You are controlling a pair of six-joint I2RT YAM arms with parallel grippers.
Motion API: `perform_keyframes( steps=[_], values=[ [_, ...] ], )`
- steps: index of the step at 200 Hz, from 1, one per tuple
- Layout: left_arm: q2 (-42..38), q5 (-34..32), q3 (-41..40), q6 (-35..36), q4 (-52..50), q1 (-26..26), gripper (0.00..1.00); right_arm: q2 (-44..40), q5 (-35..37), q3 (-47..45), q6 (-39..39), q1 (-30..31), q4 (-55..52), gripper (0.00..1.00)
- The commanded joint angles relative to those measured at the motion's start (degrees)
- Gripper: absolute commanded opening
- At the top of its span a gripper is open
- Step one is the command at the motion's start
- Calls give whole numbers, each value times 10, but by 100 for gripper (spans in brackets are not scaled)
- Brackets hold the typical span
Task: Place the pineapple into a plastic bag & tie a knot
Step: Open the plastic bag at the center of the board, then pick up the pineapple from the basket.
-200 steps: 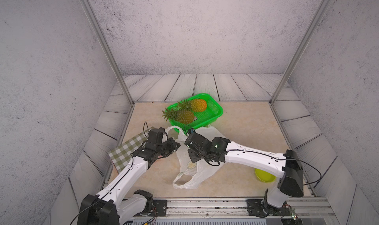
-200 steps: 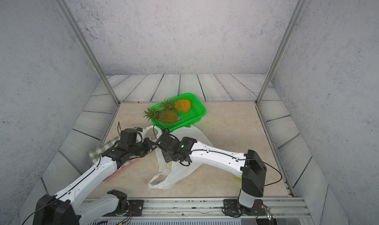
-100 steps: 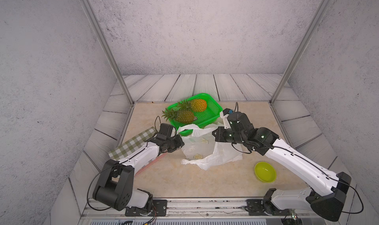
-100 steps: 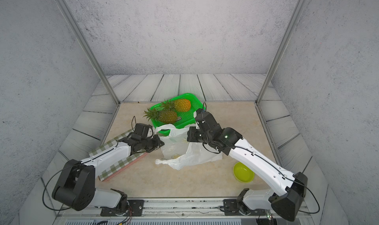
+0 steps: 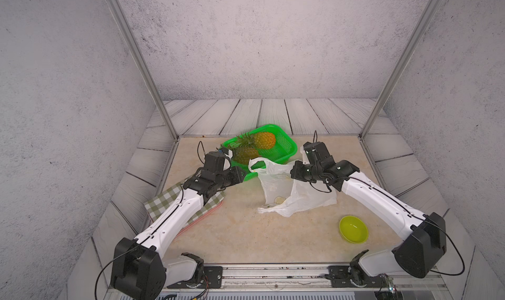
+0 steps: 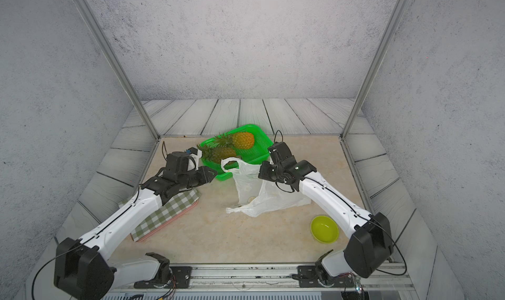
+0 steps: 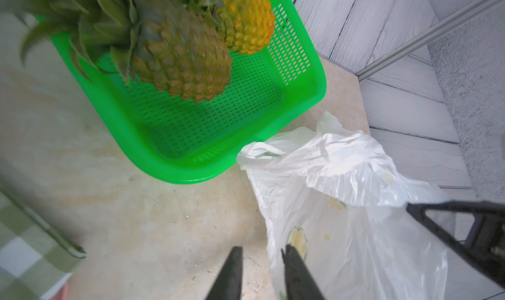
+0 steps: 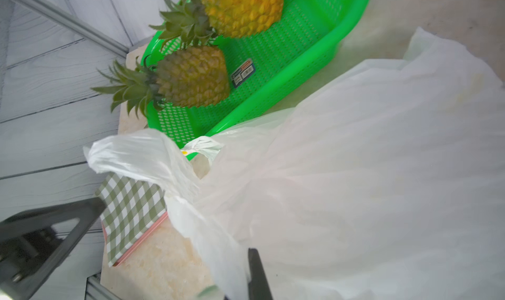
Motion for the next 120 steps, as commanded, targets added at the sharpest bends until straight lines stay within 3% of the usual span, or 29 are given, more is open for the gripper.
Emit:
perform_keyframes(
  steps=[1, 7, 16, 19, 45, 81, 120],
  values=[
    [-42, -68, -15, 19, -22, 6, 54, 0, -15, 24, -12, -23, 1, 0],
    [-51, -83, -15, 19, -21, 11, 67, -2, -17, 26, -12, -29, 2, 0],
    [-57, -99, -9, 19, -18, 18, 96, -5, -18, 27, -12, -36, 4, 0],
    [-56, -103, -6, 18, -18, 21, 100, -6, -17, 28, -12, -38, 5, 0],
    [-2, -86, 61, 8, -54, 77, 100, -6, -22, 42, -16, -48, 2, 0],
    [140, 12, 170, -6, -95, 168, 97, -3, -31, 53, -15, -52, 5, 0],
    [273, 52, 253, -16, -93, 204, 96, 6, -46, 62, -12, -54, 12, 0]
  ],
)
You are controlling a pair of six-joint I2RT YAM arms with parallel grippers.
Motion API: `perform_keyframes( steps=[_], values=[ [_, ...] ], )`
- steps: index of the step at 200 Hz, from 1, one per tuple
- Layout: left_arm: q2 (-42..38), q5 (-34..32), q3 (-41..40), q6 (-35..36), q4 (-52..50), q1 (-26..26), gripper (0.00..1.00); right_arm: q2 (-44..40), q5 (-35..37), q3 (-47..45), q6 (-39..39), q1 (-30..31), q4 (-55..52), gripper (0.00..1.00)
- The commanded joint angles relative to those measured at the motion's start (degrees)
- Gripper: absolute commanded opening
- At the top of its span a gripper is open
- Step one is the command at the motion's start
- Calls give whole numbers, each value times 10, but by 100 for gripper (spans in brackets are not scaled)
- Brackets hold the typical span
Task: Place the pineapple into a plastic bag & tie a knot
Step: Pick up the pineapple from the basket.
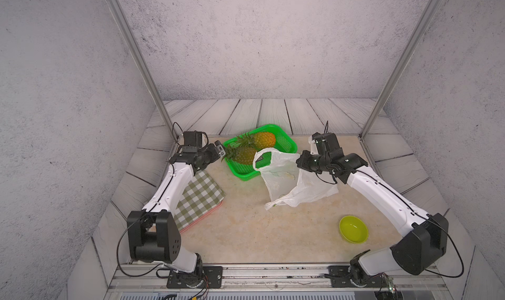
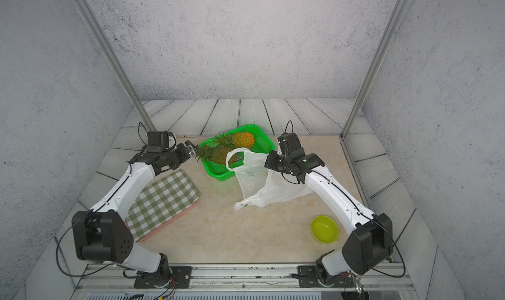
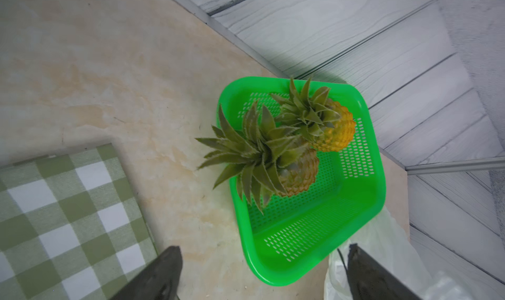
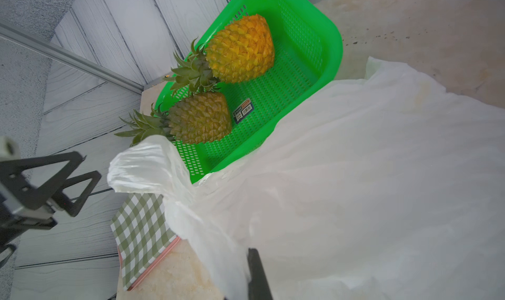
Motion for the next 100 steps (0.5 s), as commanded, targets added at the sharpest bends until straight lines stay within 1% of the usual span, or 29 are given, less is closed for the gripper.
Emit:
perform_keyframes(
  steps=[1, 22, 49, 67, 100],
  values=[
    [60, 46, 46, -11, -23, 14, 96, 3, -16, 18, -6, -2, 8, 0],
    [118, 78, 84, -34, -16, 26, 96, 4, -21, 19, -5, -2, 11, 0],
    [167, 110, 113, -58, 17, 29, 96, 8, -30, 18, -3, -2, 15, 0],
    [201, 136, 133, -72, 27, 29, 89, 12, -37, 15, -1, -2, 20, 0],
    [241, 154, 164, -53, 12, 28, 75, 16, -43, 6, 3, -2, 27, 0]
  ],
)
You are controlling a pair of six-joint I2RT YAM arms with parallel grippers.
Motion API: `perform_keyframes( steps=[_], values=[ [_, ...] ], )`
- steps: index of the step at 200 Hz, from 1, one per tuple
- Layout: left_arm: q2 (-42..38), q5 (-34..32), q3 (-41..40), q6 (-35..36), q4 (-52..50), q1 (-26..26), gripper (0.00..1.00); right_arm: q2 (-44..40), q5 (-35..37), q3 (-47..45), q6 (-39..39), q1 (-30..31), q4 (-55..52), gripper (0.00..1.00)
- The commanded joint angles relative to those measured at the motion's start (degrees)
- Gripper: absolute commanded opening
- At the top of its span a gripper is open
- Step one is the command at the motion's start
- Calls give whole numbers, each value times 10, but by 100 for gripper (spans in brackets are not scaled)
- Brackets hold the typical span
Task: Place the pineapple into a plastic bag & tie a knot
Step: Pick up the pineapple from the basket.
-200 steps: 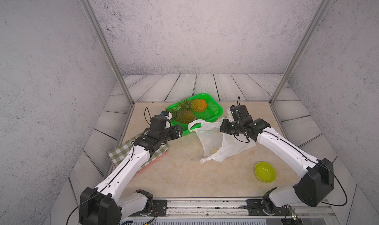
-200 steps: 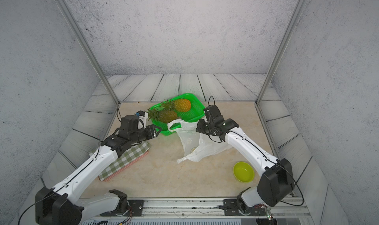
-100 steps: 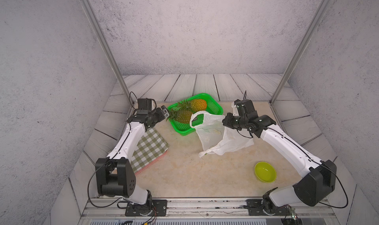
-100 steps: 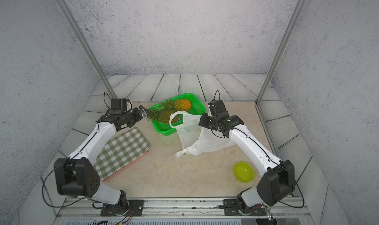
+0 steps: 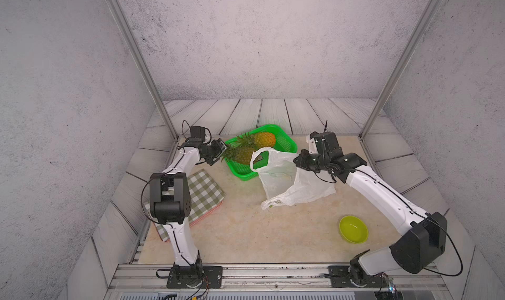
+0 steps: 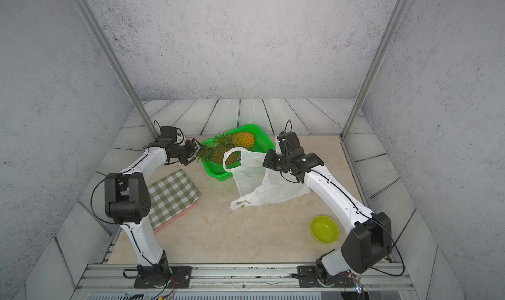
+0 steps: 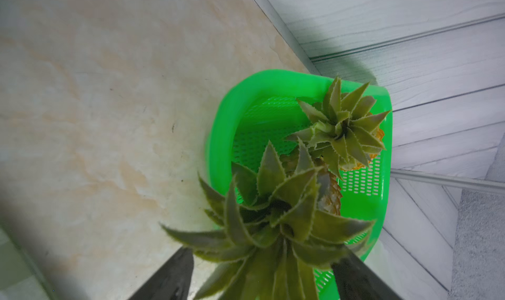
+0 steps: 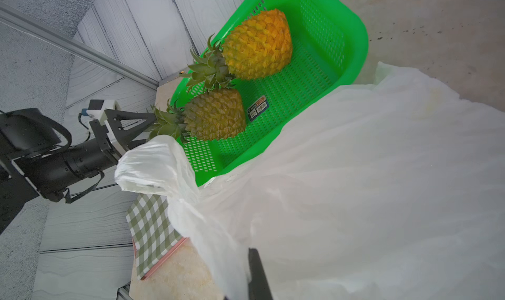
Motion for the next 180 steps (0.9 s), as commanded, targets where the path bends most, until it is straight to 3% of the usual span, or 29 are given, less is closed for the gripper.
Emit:
perform_keyframes(
  steps=[1, 24, 39, 55, 86, 137, 180],
  values=[
    [22, 31, 27, 9, -3, 3, 75, 6, -12, 3, 2, -2, 9, 0],
    [36, 28, 43, 33, -21, 3, 59, 9, -19, -3, 6, -2, 15, 0],
    [45, 32, 51, 50, -29, 3, 35, 10, -23, -6, 8, -2, 19, 0],
    [47, 31, 58, 67, -40, 3, 17, 11, -24, -11, 10, -2, 22, 0],
    [22, 12, 69, 89, -53, 4, 0, 11, -25, -15, 9, -2, 22, 0],
    [-53, 48, 95, 79, -44, 3, 0, 12, -23, -8, 10, -2, 17, 0],
    [-206, 66, 3, 47, 8, 2, 0, 17, -24, 8, 16, -2, 9, 0]
  ],
)
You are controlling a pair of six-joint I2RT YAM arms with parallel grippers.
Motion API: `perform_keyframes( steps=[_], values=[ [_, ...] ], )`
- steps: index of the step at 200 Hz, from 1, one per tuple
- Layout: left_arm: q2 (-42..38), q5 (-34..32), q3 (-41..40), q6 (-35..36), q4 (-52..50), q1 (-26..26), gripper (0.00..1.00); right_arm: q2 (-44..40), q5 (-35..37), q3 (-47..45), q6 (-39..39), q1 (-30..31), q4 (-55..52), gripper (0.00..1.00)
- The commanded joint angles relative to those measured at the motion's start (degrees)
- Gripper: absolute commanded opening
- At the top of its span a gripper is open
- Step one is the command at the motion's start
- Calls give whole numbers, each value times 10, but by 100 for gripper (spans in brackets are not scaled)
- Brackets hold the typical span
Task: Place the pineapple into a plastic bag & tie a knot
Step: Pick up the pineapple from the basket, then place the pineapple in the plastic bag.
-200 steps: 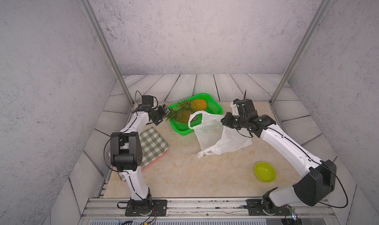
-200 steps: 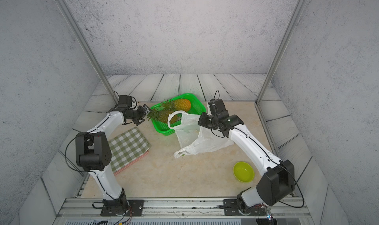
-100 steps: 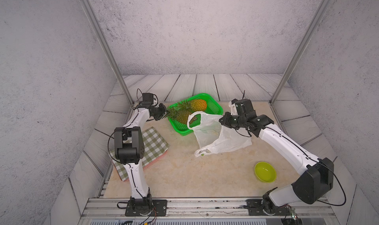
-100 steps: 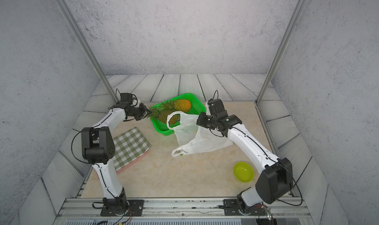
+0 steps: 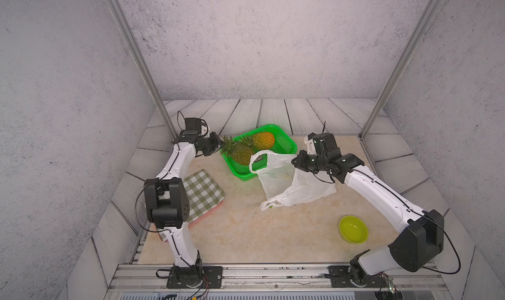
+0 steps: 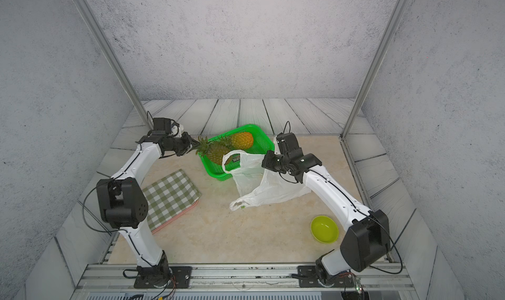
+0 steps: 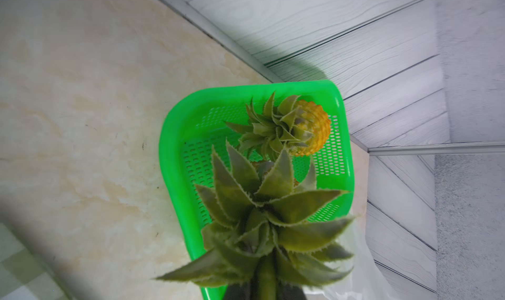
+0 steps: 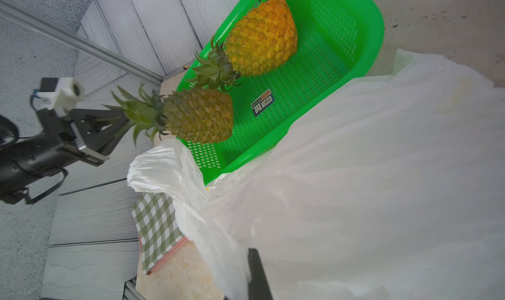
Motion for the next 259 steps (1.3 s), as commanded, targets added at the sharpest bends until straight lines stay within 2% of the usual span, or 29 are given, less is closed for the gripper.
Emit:
perform_keyframes(
  steps=[1, 25, 91, 135, 174, 195, 221, 237, 259],
  values=[
    [-118, 37, -34, -20, 64, 1, 0, 10, -5, 18, 11, -2, -7, 0],
    [-211, 22, -105, -35, 86, 2, 0, 14, -10, 23, 22, -2, -4, 0],
    [-417, -7, -249, -19, 20, 12, 0, 23, -23, 29, 45, -2, 7, 0],
    [-503, -11, -274, 7, -59, 45, 0, 33, -35, 26, 53, -2, 15, 0],
    [-530, 3, -284, 3, -80, 56, 0, 36, -40, 22, 59, -2, 21, 0],
    [-536, 36, -312, -35, -44, 57, 0, 37, -45, 19, 65, -1, 27, 0],
    [-545, 81, -395, -146, 96, 55, 0, 37, -58, 10, 82, 0, 40, 0],
    [-542, 79, -422, -189, 158, 41, 0, 37, -70, 5, 95, 1, 53, 0],
    [-528, 48, -415, -198, 182, -6, 0, 38, -75, 3, 102, 5, 56, 0]
  ],
)
